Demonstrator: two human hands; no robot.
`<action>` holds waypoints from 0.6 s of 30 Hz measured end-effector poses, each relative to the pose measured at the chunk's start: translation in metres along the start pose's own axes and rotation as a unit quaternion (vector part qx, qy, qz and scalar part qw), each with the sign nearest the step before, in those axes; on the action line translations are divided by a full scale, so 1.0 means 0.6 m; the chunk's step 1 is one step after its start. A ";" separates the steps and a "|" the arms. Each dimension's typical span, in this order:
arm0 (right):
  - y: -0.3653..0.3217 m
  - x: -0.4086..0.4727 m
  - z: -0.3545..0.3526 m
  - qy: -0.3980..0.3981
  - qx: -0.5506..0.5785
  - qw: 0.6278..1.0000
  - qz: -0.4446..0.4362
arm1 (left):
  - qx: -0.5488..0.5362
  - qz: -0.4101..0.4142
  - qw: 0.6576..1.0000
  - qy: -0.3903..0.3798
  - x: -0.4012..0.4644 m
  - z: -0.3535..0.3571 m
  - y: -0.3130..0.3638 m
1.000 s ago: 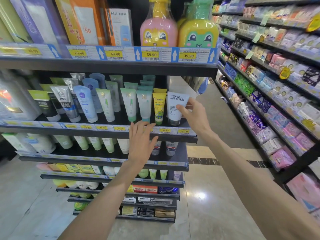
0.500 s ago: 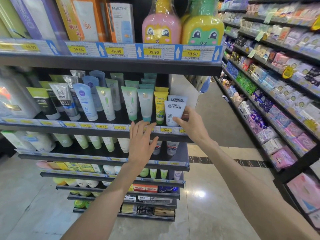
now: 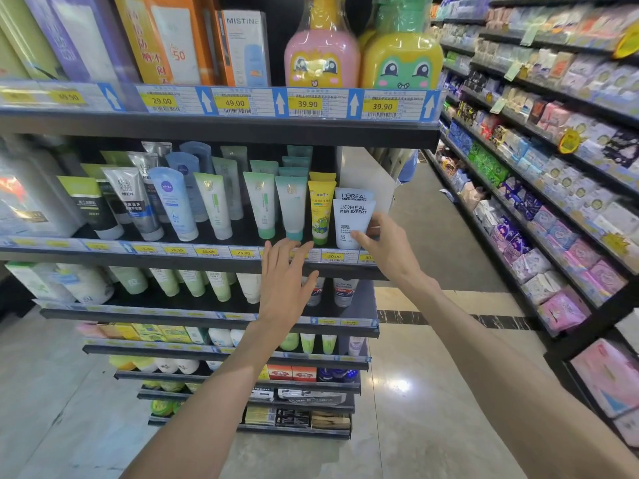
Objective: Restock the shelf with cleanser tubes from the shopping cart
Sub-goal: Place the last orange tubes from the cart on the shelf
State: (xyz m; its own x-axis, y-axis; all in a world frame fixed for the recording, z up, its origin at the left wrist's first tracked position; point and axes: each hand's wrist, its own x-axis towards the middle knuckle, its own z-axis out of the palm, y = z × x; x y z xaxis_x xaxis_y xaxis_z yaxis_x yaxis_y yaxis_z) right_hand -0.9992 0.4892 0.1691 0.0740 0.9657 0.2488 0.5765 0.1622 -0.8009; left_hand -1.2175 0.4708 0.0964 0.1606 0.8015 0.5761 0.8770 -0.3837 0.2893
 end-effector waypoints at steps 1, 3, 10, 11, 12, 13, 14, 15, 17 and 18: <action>0.000 -0.002 -0.001 -0.003 -0.005 1.000 0.001 | 0.004 0.001 1.000 -0.004 0.000 -0.001 0.000; -0.003 -0.010 -0.007 -0.006 -0.012 1.000 -0.003 | 0.008 0.004 1.000 -0.015 0.000 -0.004 -0.001; 0.023 -0.066 -0.046 0.016 -0.159 0.987 -0.034 | 0.043 0.032 0.997 -0.047 -0.023 -0.008 0.016; 0.029 -0.076 -0.054 0.019 -0.185 0.982 -0.040 | 0.049 0.038 0.997 -0.049 -0.030 -0.007 0.023; 0.036 -0.085 -0.061 0.022 -0.208 0.977 -0.042 | 0.054 0.042 0.996 -0.051 -0.036 -0.005 0.033; 0.045 -0.096 -0.069 0.023 -0.227 0.973 -0.041 | 0.055 0.046 0.996 -0.052 -0.043 -0.003 0.045; 0.055 -0.108 -0.077 0.023 -0.244 0.969 -0.034 | 0.048 0.046 0.996 -0.056 -0.051 0.000 0.059; 0.068 -0.122 -0.085 0.022 -0.260 0.965 -0.029 | 0.035 0.045 0.996 -0.062 -0.058 0.002 0.075; 0.094 -0.153 -0.108 0.018 -0.296 0.955 -0.019 | 0.026 0.055 0.995 -0.074 -0.071 0.012 0.112; 0.108 -0.171 -0.123 0.015 -0.313 0.949 -0.017 | 0.026 0.063 0.995 -0.079 -0.077 0.018 0.132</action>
State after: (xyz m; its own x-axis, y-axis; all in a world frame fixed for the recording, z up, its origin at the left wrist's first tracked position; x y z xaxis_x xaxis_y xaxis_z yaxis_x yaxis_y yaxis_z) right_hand -0.9096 0.3858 0.1318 0.0653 0.9542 0.2921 0.9492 0.0309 -0.3132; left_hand -1.1504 0.4084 0.0844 0.3357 0.8129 0.4759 0.8675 -0.4637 0.1802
